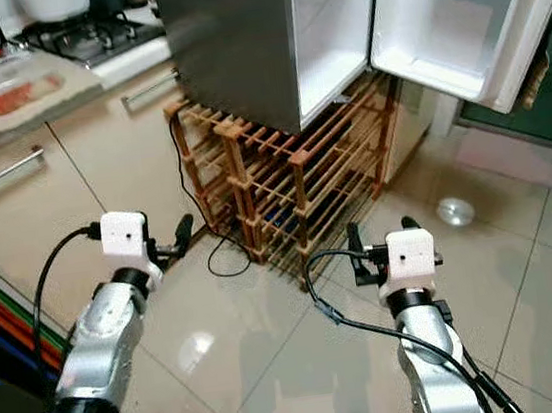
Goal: Restocking fridge
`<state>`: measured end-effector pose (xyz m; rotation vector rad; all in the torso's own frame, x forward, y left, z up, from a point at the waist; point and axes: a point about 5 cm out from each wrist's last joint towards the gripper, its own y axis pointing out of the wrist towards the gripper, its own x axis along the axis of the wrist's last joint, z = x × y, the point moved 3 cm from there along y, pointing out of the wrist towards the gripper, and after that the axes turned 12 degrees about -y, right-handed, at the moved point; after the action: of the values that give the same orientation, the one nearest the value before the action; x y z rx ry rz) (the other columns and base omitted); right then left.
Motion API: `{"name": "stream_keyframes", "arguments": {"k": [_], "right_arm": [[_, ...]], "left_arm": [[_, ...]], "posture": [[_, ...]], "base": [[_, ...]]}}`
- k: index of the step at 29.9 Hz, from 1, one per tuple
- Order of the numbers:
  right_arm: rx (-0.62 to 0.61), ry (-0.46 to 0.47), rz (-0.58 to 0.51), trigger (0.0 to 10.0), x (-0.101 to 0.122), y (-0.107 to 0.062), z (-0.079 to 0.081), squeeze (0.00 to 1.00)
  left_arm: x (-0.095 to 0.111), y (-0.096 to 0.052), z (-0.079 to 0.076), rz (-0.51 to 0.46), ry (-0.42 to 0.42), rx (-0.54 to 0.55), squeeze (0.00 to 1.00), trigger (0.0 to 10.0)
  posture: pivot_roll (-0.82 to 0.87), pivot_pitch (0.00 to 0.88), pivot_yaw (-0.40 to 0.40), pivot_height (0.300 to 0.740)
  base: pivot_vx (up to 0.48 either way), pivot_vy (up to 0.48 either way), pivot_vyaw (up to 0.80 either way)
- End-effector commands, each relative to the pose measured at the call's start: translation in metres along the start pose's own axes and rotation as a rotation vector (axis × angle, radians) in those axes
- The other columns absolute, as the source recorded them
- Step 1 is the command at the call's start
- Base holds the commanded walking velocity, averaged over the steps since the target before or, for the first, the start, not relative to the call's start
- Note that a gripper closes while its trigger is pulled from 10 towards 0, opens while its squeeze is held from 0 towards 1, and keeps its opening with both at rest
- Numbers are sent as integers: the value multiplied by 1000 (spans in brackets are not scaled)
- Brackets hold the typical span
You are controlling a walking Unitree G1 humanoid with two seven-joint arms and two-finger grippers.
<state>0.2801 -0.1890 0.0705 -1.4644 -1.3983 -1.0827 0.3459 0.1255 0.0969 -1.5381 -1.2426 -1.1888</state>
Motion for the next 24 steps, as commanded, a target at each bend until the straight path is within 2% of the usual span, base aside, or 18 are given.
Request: {"name": "stream_keyframes", "arguments": {"k": [1,8,16,21,24], "right_arm": [[11,18,-14,10000,3,3,4,0],[21,29,-23,10000,7,11,5,0],[40,34,-31,10000,10,17,8,0],[48,32,-36,10000,12,20,8,0],[50,33,-39,10000,13,22,8,0]], "left_arm": [[12,3,7,-30,4,31,0,10000],[17,6,10,-45,-23,74,0,10000],[20,8,8,-59,-26,73,0,10000],[19,10,8,-51,-31,78,0,10000],[20,13,7,-46,2,72,0,10000]], "posture": [[-13,0,33,740],[-14,2,35,740],[-10,5,34,740],[-10,4,32,740],[-9,4,31,740]], "base": [[480,0,0],[475,0,0],[474,0,0],[166,0,0],[0,0,0]]}}
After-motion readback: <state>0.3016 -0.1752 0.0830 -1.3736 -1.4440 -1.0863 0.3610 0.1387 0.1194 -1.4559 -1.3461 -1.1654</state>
